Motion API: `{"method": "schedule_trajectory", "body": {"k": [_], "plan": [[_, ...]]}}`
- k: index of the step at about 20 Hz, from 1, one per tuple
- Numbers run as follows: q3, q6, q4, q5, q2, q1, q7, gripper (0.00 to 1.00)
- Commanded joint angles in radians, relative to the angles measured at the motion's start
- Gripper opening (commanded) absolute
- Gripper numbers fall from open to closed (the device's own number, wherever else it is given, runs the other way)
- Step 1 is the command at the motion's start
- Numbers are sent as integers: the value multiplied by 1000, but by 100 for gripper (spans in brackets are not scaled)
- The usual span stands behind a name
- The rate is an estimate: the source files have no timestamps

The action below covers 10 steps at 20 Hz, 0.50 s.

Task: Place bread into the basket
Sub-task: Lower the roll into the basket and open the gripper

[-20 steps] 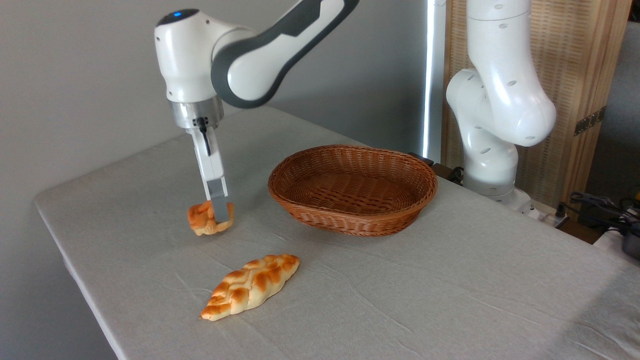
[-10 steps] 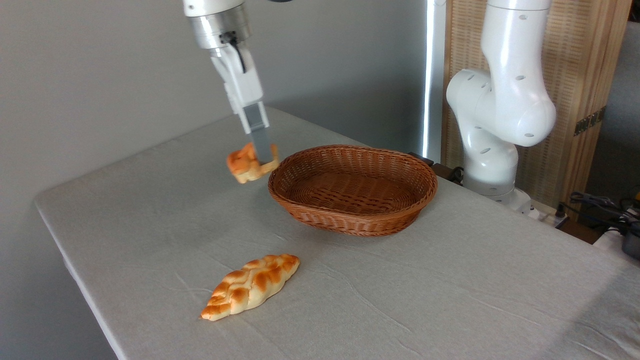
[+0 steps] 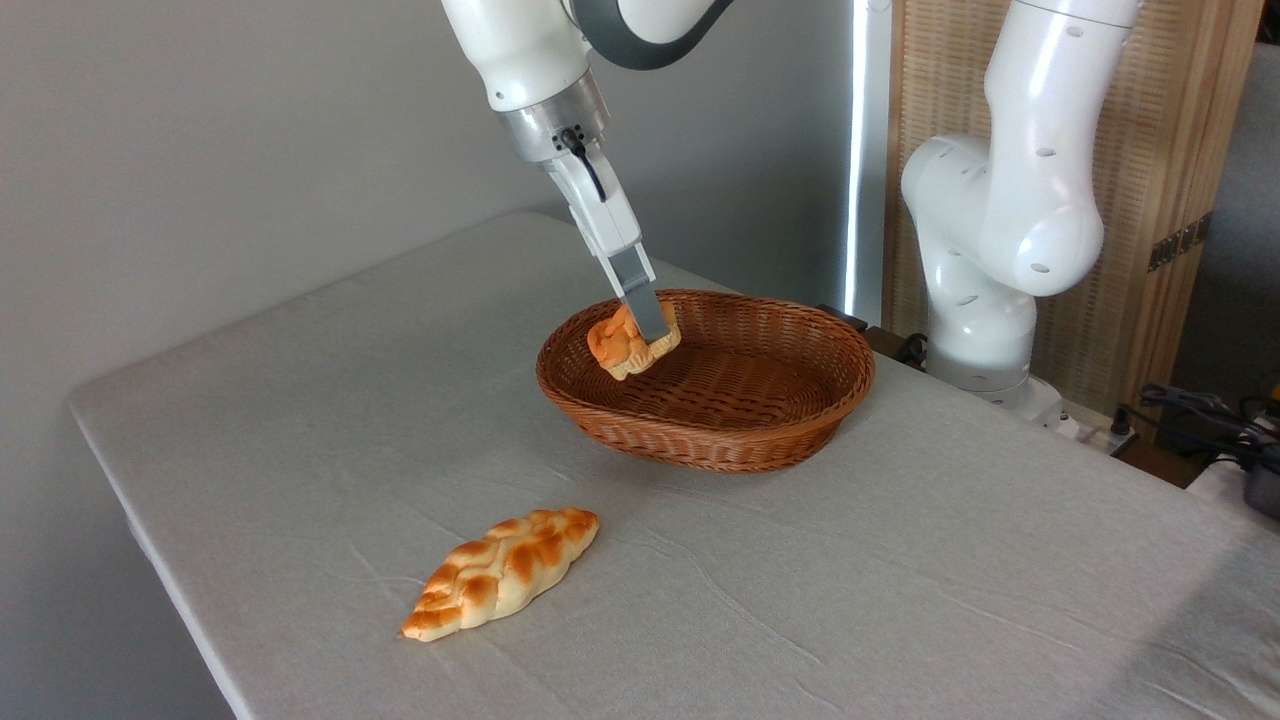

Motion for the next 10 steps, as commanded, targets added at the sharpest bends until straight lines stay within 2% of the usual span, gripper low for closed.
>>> {"method": "schedule_trajectory", "body": {"k": [1, 5, 8, 10], "plan": [[18, -10, -8, 12, -2, -47, 1, 97], [4, -1, -22, 10, 15, -48, 4, 100], [-28, 7, -23, 9, 52, -64, 4, 100], [-32, 51, -23, 7, 59, -90, 4, 100]]}}
